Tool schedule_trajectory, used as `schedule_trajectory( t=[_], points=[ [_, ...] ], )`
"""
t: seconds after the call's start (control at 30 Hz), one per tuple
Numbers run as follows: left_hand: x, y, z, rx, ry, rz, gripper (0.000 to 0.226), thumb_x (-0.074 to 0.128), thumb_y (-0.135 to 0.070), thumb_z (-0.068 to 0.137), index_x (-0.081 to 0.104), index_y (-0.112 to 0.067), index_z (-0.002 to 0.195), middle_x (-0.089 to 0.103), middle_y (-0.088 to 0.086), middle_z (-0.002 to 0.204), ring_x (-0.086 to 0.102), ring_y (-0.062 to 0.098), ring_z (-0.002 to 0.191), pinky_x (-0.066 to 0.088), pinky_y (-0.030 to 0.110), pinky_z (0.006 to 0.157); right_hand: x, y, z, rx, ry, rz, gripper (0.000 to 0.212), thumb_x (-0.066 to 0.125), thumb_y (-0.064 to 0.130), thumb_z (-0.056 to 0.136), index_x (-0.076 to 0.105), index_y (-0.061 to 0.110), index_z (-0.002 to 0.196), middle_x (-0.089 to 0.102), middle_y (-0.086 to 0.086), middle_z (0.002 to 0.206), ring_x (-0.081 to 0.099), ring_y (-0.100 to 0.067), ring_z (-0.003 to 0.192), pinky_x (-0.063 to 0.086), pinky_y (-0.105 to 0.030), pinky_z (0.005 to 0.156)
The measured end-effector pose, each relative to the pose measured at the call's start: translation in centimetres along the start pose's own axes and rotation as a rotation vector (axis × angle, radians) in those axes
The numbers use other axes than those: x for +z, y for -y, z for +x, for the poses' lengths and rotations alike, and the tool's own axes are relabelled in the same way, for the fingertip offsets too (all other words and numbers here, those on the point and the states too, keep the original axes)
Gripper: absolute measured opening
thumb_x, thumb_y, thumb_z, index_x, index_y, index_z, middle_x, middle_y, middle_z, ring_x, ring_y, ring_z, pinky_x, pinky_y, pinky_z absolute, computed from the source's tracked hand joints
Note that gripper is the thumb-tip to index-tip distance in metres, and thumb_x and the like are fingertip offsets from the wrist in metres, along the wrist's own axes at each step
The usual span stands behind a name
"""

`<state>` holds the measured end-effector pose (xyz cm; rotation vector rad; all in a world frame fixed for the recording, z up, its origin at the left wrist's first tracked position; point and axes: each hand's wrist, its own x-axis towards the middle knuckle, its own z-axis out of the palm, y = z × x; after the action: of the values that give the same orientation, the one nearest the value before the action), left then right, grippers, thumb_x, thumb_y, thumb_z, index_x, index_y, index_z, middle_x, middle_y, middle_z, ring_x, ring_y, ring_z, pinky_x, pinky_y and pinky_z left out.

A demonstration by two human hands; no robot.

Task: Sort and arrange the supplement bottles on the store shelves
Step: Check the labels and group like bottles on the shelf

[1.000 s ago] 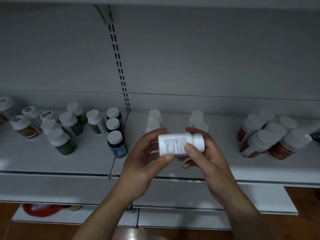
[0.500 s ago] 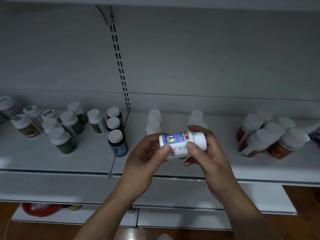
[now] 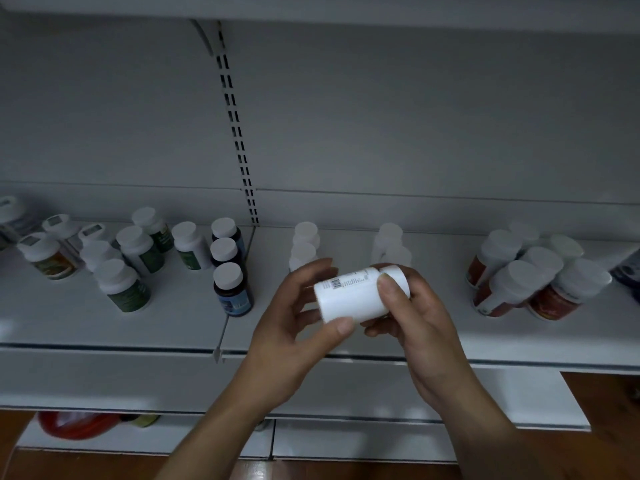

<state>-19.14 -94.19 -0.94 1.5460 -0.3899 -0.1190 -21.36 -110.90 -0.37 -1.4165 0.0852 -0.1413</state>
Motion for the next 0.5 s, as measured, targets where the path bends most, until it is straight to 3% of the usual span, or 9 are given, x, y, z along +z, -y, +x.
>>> schedule_trajectory(
  t=[0.07, 0.23, 0.4, 0.5],
  points=[
    [-0.14, 0.10, -0.02, 0.022, 0.010, 0.024, 0.048, 0.073, -0.036, 0.074, 0.061, -0.031, 0.120, 0.065, -0.007, 0.120, 0.064, 0.015, 0.111, 0.054, 0.025, 0.085, 0.02, -0.13, -0.02, 0.012, 0.007, -0.010, 0.049, 0.063, 0.054, 0.071, 0.064, 0.025, 0.110, 0.071, 0.001, 0.099, 0.069, -0.015, 0.082, 0.053, -0.026, 0.062],
    [0.12, -0.10, 0.23, -0.062, -0.077, -0.014, 0.039, 0.064, -0.050, 0.075, 0.067, -0.028, 0.108, 0.072, -0.015, 0.100, 0.067, 0.001, 0.092, 0.052, 0.015, 0.074, -0.18, -0.27, -0.13, 0.009, 0.056, 0.005, 0.049, 0.069, 0.041, 0.074, 0.060, 0.020, 0.118, 0.070, 0.004, 0.094, 0.068, -0.014, 0.083, 0.054, -0.025, 0.066],
    [0.30, 0.71, 0.04, -0.160, -0.056, 0.043, 0.041, 0.047, -0.067, 0.082, 0.071, -0.040, 0.101, 0.073, -0.009, 0.100, 0.069, 0.009, 0.094, 0.057, 0.028, 0.084, 0.09, -0.15, 0.19, 0.000, -0.003, -0.049, 0.047, 0.071, 0.044, 0.073, 0.063, 0.018, 0.112, 0.072, 0.008, 0.088, 0.067, -0.006, 0.081, 0.053, -0.022, 0.066],
    [0.54, 0.59, -0.02, -0.204, -0.077, -0.012, 0.046, 0.039, -0.062, 0.095, 0.073, -0.031, 0.098, 0.075, -0.002, 0.093, 0.072, 0.016, 0.088, 0.057, 0.026, 0.081, 0.13, -0.26, 0.20, 0.012, 0.032, -0.040, 0.053, 0.066, 0.050, 0.072, 0.061, 0.020, 0.116, 0.072, 0.007, 0.101, 0.067, -0.007, 0.095, 0.054, -0.023, 0.074]
  ],
)
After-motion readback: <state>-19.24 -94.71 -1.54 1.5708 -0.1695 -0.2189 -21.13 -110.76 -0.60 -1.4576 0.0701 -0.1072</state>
